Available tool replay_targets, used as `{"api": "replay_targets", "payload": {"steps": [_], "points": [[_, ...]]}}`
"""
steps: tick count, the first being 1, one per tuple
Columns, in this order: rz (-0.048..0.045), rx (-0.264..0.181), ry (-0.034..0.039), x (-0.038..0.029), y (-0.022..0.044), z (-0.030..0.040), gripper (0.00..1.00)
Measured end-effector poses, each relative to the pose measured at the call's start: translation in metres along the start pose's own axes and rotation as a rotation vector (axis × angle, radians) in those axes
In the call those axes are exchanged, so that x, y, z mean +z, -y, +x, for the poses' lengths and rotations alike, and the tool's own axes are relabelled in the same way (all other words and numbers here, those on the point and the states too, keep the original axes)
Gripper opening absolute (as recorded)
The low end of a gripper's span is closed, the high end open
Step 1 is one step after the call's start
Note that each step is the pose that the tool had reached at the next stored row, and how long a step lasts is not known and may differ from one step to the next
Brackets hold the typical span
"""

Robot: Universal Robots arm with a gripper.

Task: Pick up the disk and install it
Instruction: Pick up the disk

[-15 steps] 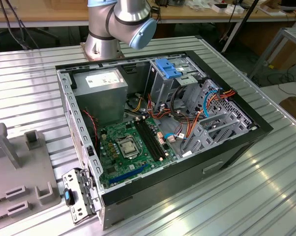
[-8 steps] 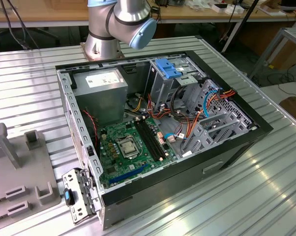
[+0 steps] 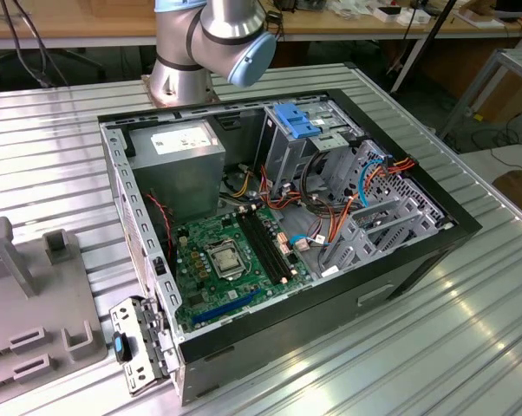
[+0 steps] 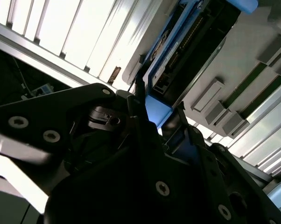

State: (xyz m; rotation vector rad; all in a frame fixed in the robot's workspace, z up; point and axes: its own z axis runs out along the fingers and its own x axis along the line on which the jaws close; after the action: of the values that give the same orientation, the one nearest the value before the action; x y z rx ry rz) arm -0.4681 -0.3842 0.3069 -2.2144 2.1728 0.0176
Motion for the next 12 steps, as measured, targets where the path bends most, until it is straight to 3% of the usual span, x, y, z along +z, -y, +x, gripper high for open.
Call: {"api": "replay_targets", "payload": {"steps": [12], "points": [[0.0, 0.0, 0.0, 0.0004, 0.0, 0.0, 0.37]]}}
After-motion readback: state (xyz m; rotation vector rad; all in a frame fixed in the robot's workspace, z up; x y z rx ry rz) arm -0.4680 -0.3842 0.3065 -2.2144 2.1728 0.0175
